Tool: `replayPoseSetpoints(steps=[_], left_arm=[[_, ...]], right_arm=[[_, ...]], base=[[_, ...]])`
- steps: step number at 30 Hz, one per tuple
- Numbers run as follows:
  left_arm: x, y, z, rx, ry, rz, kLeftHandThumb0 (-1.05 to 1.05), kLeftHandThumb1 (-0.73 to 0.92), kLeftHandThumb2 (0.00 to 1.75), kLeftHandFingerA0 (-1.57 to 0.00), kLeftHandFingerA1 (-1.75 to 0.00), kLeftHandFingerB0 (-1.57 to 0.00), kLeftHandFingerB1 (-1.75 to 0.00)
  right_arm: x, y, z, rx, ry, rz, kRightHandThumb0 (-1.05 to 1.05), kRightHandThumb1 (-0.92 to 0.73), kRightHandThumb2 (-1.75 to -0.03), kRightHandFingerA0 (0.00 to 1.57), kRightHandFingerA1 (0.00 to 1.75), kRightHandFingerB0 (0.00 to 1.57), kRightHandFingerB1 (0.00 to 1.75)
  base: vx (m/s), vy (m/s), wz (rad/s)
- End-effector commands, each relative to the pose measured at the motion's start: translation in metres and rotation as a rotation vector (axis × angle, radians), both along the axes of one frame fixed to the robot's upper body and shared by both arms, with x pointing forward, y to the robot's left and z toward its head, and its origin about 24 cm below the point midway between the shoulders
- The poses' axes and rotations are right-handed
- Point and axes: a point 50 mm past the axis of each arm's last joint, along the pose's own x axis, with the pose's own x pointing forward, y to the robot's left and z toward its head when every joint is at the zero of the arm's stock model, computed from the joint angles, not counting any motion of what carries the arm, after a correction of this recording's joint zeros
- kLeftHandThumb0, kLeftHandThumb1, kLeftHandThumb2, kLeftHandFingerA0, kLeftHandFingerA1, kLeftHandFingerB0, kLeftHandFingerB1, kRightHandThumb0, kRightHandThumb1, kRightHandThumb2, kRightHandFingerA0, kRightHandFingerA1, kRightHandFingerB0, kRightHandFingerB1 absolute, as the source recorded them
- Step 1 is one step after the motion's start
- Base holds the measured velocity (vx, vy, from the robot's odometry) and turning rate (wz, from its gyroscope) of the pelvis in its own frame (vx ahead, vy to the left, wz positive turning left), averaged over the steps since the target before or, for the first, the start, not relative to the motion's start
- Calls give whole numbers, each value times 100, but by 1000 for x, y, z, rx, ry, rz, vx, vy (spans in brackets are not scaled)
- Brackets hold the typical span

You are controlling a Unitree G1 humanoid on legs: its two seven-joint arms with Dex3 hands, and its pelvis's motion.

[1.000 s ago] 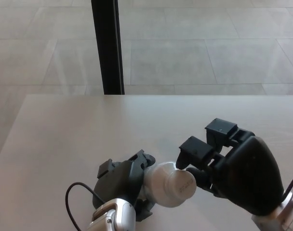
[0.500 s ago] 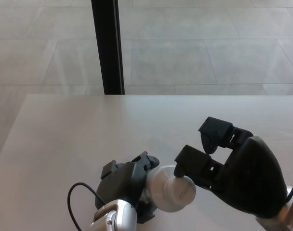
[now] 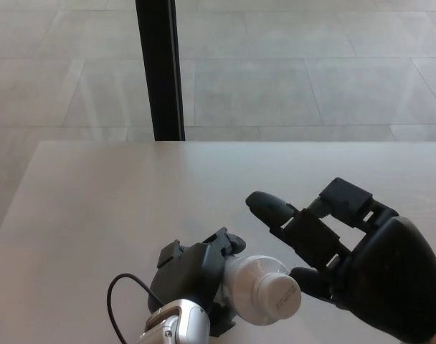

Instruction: The robot uses its left hand to to lift the bottle kept on the middle of the desk and tilts it towards its right hand. It then uses its right hand to rotate its cap to open it and places the bottle and cap back on the desk

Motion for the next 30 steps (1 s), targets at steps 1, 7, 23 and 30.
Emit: replayPoseSetpoints(steps=[1,7,23,30], left_arm=[[-7,21,-31,59,176,77,6,85,64,-60,-114,-44,-69],[-6,21,-30,60,169,77,14,86,70,-60,-134,-57,-96],[-6,27,-30,70,160,71,5,84,63,-63,-117,-47,-63],[-7,27,-32,55,172,93,13,85,63,-64,-127,-53,-82]], right_arm=[[-9,-32,-1,-199,533,-362,-76,-48,-61,21,87,0,8],[-21,-32,-7,-157,586,-352,-80,-42,-81,29,87,0,26],[-51,-24,-13,36,678,-317,-68,-48,-61,77,103,37,44],[-47,-23,-7,132,617,-309,-58,-61,-58,97,119,44,43]], base=[[0,0,0],[0,0,0],[0,0,0],[0,0,0]])
